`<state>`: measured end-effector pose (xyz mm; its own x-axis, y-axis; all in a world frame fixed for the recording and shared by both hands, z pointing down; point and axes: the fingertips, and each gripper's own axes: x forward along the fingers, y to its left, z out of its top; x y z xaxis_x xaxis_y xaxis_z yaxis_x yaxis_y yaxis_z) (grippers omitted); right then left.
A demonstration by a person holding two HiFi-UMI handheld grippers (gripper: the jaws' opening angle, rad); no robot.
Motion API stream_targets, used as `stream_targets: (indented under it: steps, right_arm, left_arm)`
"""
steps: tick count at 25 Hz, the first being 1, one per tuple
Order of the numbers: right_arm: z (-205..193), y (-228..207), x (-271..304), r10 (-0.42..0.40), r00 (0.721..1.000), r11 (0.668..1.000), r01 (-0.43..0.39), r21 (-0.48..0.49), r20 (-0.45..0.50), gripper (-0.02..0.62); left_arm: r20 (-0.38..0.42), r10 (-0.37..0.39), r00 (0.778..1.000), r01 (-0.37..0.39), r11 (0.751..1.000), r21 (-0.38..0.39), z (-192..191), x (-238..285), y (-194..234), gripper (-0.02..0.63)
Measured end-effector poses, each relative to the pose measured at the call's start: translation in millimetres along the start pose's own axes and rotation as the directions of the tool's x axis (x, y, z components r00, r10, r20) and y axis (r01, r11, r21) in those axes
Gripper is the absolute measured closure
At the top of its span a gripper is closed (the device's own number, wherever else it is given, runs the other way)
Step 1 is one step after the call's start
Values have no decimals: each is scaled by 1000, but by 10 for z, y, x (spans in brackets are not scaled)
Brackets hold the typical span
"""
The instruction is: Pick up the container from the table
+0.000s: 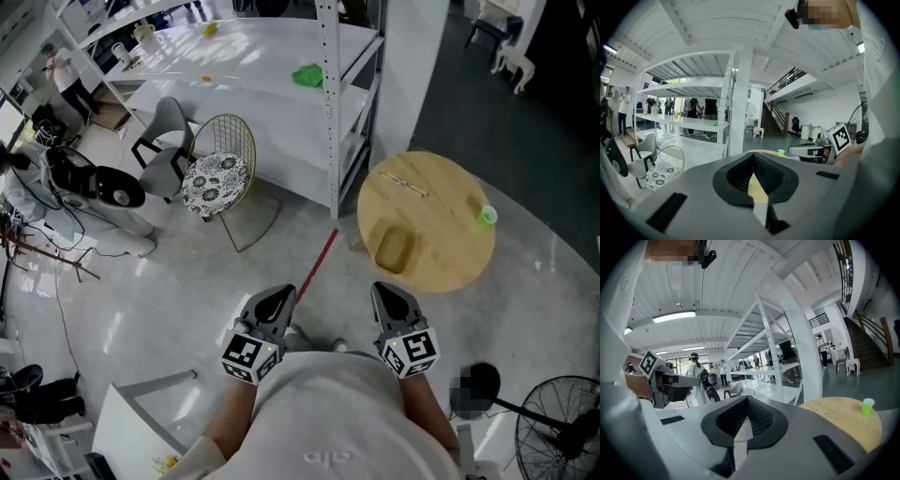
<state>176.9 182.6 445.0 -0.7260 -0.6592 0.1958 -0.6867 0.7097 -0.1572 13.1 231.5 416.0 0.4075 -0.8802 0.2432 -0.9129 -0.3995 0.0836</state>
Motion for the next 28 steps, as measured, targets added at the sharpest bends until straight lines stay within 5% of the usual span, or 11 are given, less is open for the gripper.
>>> stream_targets:
  steps: [7,16,22,28]
  right_arm:
    - [-109,-314,483,-44,999,999,44,8,-29,571]
    - [288,-390,1744,-134,990,991,134,-17,-43,571]
    - [460,-400,2494,-210,976,977,207,-38,-63,571]
    - [345,-478,2736,-301,945,954,300,-27,-125,569]
  left_arm:
    - [-9,-47,999,47,999,1,-27,557,444,589]
    - [-6,-152,988,152,988,-10,235,1173,1683,589]
    - [3,-234,972,234,972,18,438,1497,2464,589]
    - [-20,-330,944,331,943,23,406,1787,2763,589]
